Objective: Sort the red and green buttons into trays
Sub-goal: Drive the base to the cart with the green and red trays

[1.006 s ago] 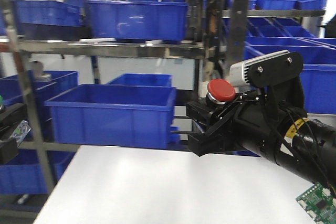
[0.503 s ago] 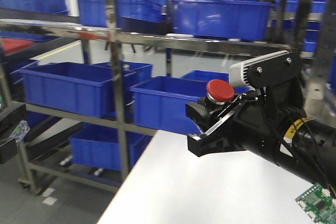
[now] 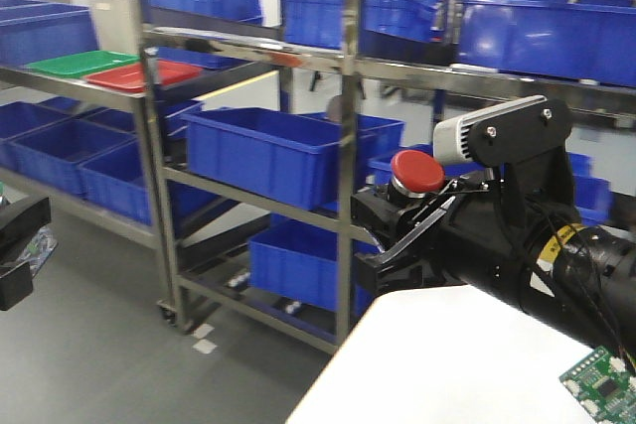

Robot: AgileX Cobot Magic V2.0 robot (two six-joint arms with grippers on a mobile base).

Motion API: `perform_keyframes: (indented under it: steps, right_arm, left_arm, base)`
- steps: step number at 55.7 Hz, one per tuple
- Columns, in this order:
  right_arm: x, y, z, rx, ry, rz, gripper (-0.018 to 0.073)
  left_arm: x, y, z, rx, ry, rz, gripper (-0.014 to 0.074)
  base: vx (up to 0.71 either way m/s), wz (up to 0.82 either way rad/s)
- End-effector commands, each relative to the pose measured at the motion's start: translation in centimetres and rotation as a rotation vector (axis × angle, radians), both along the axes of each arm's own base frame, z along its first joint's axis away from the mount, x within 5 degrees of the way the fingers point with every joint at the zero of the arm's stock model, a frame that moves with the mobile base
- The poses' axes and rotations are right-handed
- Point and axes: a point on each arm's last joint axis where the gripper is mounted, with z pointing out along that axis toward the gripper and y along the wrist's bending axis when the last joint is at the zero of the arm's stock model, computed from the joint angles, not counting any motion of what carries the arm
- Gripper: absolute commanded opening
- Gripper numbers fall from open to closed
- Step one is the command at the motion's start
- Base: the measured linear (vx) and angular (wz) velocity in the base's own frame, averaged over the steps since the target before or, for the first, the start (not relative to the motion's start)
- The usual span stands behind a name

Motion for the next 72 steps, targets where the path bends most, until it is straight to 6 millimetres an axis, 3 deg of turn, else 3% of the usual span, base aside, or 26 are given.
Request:
perform_keyframes:
  steps: [1, 72]
  right_arm:
    - [-0.73, -0.23, 3.02, 0.08, -0.137, 0.015, -0.0009]
    - [-0.73, -0.23, 3.02, 0.08, -0.137, 0.015, -0.0009]
  left_arm:
    - [-0.46, 0.11, 2.39, -0.049, -0.132, 0.005, -0.0003]
    - [-0.48, 0.12, 2.37, -0.048, -0.129, 0.005, -0.0003]
  base:
    - [-0.03, 0.46]
    - [0.09, 0.58]
